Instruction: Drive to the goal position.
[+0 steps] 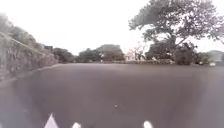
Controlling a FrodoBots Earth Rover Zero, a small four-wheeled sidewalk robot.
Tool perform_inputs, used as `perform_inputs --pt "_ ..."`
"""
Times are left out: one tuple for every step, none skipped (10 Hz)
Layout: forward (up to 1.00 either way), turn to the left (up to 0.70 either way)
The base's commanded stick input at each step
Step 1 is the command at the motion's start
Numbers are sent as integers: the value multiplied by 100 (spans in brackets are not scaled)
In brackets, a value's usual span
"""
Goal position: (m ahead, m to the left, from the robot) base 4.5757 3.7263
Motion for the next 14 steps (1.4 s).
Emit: perform_inputs --pt "0 100" --pt "0 100" --pt "0 100" --pt "0 100" --pt "0 100" --pt "0 100" --pt "0 100" --pt "0 100" --pt "100 0" --pt "100 0" --pt "100 0" --pt "100 0" --pt "100 0" --pt "100 0"
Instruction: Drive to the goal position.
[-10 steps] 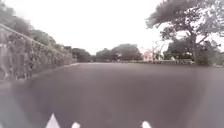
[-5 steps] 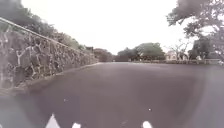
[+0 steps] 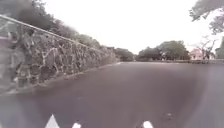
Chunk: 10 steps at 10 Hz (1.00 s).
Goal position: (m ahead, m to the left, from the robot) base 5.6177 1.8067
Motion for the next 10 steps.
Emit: perform_inputs --pt "100 0" --pt "100 0" --pt "100 0" --pt "100 0" --pt "100 0" --pt "100 -16" --pt "100 -22" --pt "100 0" --pt "100 0" --pt "100 0"
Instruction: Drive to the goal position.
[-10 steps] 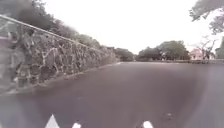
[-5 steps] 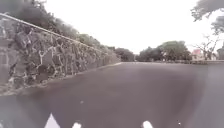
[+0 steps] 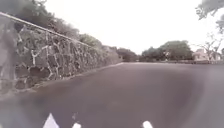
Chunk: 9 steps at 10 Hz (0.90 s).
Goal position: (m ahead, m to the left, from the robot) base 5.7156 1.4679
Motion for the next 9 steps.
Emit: perform_inputs --pt "100 0" --pt "100 0" --pt "100 0" --pt "100 0" --pt "100 0" --pt "100 0" --pt "100 0" --pt "100 0" --pt "100 0"
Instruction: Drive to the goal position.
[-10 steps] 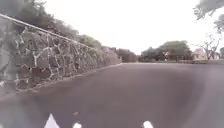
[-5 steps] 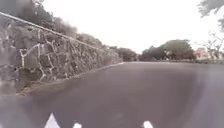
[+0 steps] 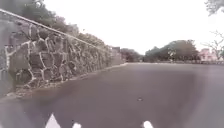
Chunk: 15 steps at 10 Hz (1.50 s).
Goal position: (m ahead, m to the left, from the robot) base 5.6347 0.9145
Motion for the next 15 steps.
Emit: perform_inputs --pt "100 0" --pt "100 0" --pt "100 0" --pt "100 0" --pt "100 0" --pt "100 0" --pt "100 0" --pt "100 0" --pt "100 0" --pt "100 0" --pt "100 0" --pt "100 0" --pt "100 0" --pt "100 0" --pt "100 0"
